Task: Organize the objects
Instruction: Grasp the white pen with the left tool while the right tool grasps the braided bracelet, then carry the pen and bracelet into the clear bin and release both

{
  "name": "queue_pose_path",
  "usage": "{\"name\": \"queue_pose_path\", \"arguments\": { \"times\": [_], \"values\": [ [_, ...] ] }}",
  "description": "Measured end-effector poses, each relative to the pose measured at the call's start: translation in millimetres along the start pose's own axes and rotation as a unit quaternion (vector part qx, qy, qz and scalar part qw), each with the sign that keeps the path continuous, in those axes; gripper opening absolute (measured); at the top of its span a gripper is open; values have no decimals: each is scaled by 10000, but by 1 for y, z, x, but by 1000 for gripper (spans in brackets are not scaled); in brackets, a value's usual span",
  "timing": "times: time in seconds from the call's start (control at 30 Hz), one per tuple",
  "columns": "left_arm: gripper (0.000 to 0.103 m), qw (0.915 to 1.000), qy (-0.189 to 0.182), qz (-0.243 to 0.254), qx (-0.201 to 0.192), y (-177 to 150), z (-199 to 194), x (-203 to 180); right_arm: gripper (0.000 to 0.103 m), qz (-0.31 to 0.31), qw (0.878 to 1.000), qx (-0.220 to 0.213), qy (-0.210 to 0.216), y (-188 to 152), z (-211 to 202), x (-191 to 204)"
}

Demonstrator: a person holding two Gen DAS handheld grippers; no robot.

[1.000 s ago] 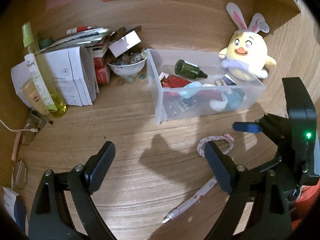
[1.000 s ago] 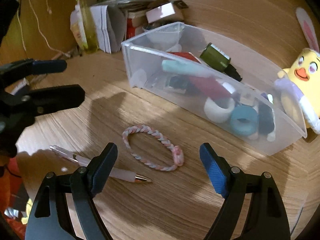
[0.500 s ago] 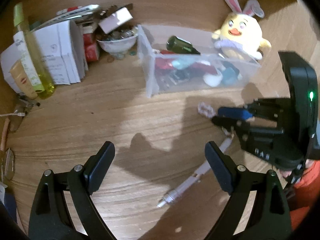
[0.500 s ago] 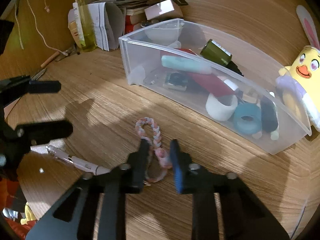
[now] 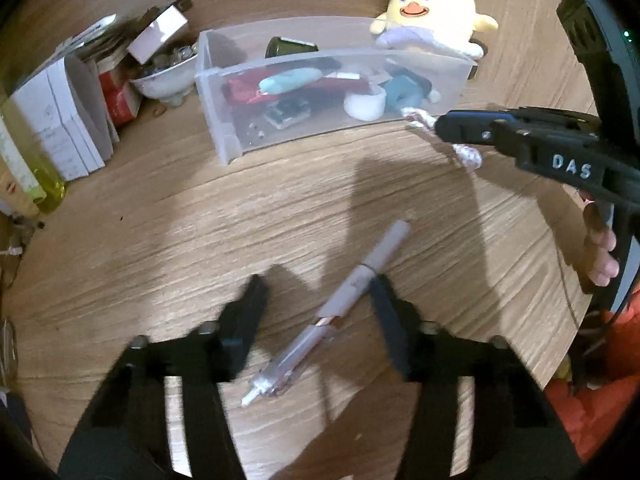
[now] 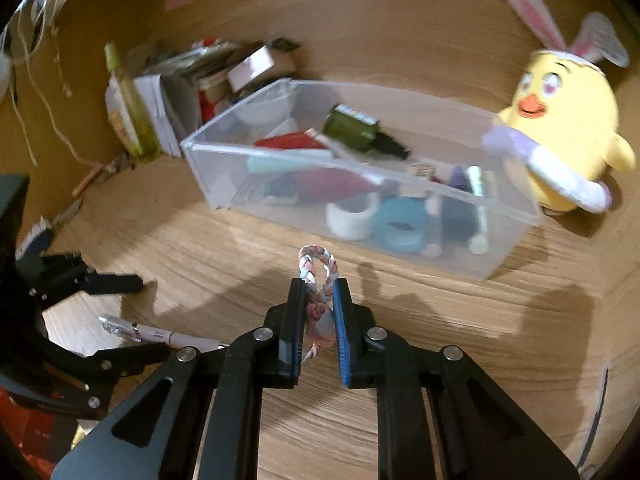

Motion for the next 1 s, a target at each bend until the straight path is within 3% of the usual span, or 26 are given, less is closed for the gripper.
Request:
{"name": "queue_pose_path", "arguments": {
  "times": [0.03, 0.1, 0.2, 0.3, 0.6, 1.0],
  "values": [
    [37, 9999, 112, 21, -49, 1, 1, 2, 13, 62, 10000, -37, 8, 0, -3, -3],
    [20, 9999, 95, -26, -50, 4, 3, 4, 13, 162, 9998, -83, 16, -1, -11, -10],
    [10, 9998, 140, -114, -20, 6, 5, 9, 13, 195, 9998, -83, -12, -6, -16, -16],
    [10, 9998, 90, -181, 19, 7, 5, 10, 13, 208, 9998, -72, -3, -9, -16, -17],
    [10, 9976, 299, -281, -551, 29, -29, 18, 13, 197, 9995, -233, 96, -1, -23, -13],
    [10, 9908, 188, -591, -1207, 72, -62, 26, 12, 162, 9973, -719, 20, 26, -54, -15]
  ]
}}
Point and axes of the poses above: each gripper's, at about its wrist camera, not at the fingertips, and z roughly the way its jaws point, x to its left, y to its top, the point moved 9 cm from there along z, roughly the way its jaws point, and after that the axes turned 8 degrees about y, right-handed, at the moved point
